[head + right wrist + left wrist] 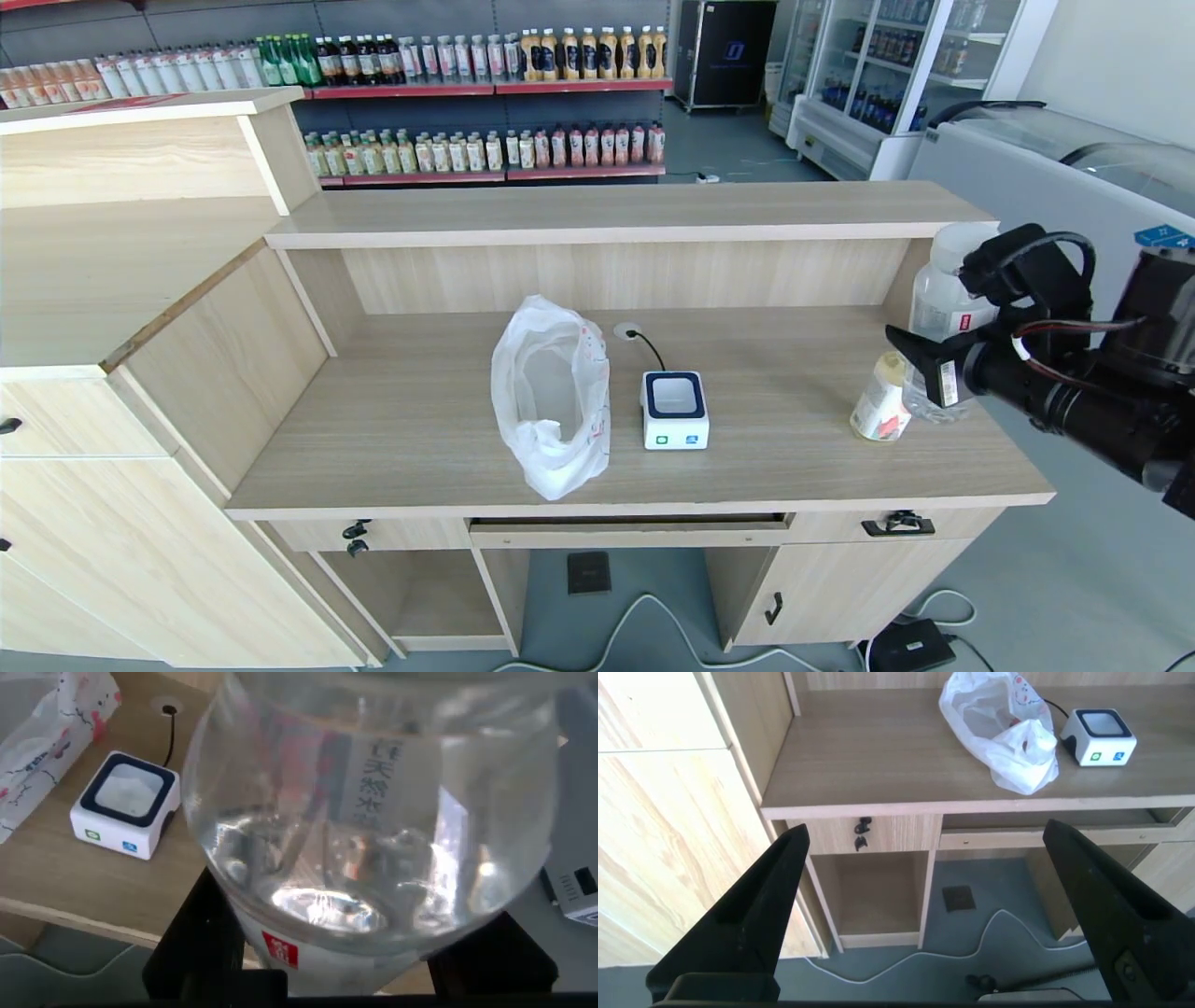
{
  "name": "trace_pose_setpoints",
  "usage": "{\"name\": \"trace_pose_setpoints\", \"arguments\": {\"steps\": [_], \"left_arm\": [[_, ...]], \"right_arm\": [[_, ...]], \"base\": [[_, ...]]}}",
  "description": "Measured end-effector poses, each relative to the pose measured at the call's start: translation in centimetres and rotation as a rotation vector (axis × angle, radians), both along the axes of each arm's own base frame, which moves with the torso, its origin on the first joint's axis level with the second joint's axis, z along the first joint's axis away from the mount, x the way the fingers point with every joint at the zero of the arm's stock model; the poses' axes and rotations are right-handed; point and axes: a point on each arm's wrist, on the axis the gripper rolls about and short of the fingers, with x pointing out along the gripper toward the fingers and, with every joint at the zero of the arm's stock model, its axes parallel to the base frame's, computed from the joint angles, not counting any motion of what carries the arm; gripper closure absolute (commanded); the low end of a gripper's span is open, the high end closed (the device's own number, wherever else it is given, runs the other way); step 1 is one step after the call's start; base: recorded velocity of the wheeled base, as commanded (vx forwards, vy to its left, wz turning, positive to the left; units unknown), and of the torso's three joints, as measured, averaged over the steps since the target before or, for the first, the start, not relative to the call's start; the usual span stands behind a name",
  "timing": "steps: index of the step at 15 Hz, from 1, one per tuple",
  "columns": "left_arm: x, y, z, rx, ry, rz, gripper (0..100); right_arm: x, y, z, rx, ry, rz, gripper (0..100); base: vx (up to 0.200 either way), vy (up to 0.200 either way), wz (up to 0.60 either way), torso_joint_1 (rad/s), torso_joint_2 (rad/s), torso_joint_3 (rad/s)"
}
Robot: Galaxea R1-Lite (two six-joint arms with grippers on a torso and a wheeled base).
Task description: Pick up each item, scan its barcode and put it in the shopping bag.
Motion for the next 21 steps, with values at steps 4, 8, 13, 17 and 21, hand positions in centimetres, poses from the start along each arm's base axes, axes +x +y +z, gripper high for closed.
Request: {"name": "trace_pose_setpoints", "arguments": {"steps": [4,8,13,17,21], "left_arm": [[0.0,0.0,0.0,0.000,0.000,-0.001,0],[0.0,0.0,0.0,0.000,0.000,0.000,0],[0.0,0.0,0.0,0.000,0.000,-0.002,0],[0.0,0.0,0.0,0.000,0.000,-0.001,0],[0.0,0.0,0.0,0.000,0.000,0.000,0]], "right_arm": [[0.2,-1.1,-0.6,-0.133,-0.008,-0.031,100],[1.4,-1.4,-0.7,-0.174,-0.100,-0.042,100],[5.0,-3.9,-2.3,-0.374,-0.268,0.079,100],[7.7,-4.6,-4.8,-0.429,-0.380,0.169,100],[9.4,-4.9,-8.5,-0.429,-0.332,0.290,100]], "base": [[0.000,0.000,0.45,0.001,0.00,0.002],[0.000,0.000,0.60,0.001,0.00,0.000],[0.000,0.000,0.00,0.000,0.00,0.000],[0.000,0.000,0.00,0.000,0.00,0.000],[0.000,0.000,0.00,0.000,0.00,0.000]]}}
